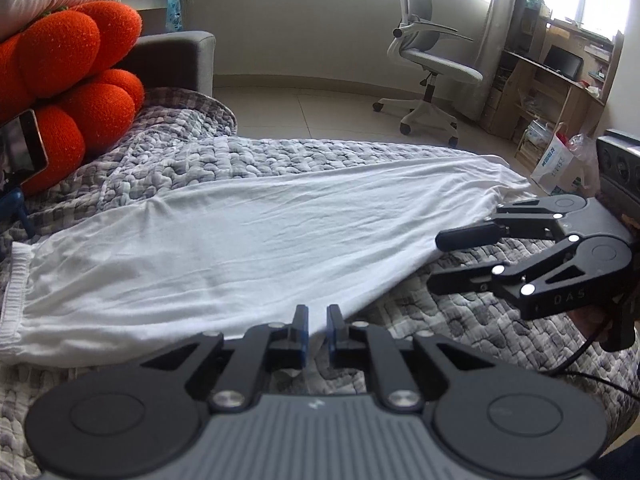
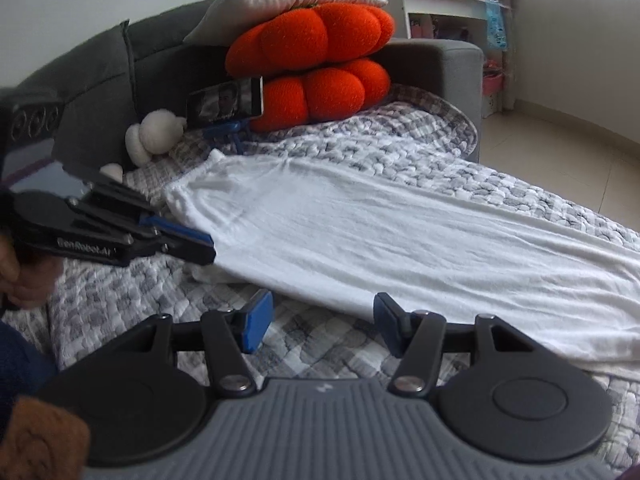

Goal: Fold clothes

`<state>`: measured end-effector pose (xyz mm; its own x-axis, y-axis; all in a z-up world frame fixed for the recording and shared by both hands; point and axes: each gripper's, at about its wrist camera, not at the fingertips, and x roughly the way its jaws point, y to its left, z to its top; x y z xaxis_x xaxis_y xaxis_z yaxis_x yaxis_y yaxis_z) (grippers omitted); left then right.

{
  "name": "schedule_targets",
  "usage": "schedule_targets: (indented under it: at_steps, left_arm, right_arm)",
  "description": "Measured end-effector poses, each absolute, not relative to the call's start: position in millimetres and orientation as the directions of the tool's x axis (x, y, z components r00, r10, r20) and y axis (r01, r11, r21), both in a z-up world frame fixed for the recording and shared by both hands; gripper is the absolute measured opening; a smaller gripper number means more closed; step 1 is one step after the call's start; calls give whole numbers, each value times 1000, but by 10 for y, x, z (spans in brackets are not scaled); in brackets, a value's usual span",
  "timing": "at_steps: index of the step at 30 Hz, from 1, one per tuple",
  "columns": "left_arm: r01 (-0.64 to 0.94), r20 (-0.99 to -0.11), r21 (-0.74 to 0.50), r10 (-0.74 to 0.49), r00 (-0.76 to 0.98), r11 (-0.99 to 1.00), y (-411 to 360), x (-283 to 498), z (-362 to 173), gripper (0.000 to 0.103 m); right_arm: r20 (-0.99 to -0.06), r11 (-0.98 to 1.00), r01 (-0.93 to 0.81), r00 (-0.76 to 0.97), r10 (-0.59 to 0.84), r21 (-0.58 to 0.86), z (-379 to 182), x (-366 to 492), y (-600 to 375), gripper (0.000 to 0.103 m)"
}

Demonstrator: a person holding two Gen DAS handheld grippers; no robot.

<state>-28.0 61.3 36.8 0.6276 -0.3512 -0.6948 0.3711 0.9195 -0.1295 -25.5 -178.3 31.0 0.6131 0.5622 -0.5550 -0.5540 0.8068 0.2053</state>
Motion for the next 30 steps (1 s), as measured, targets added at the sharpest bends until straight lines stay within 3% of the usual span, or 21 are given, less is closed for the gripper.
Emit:
schedule_targets:
  at_steps: [14, 21, 24, 27, 30]
  left_arm:
    - [352, -753, -90, -295, 588, 932, 582, -251, 212, 10]
    - [352, -755, -94, -297, 584, 931, 588, -247, 207, 10]
    - [354, -755, -96, -300, 583, 930, 594, -239, 204, 10]
    - [354, -756, -99, -302, 581, 930, 595, -234, 204, 10]
    - [354, -757, -99, -302, 580, 930, 593, -227, 205, 10]
  right_arm:
    - [-549, 936, -243, 761, 346, 254, 123, -84, -2653, 59]
    - [-561, 963, 67, 822, 95, 260, 99, -173, -3537, 59]
    - [-536, 922, 148, 841, 72, 357, 99, -302, -3944, 55]
    - [-509, 892, 226, 861, 5, 391, 189, -424, -4162, 59]
    - [-449, 814, 214, 891, 63, 540, 198, -464, -4375, 56]
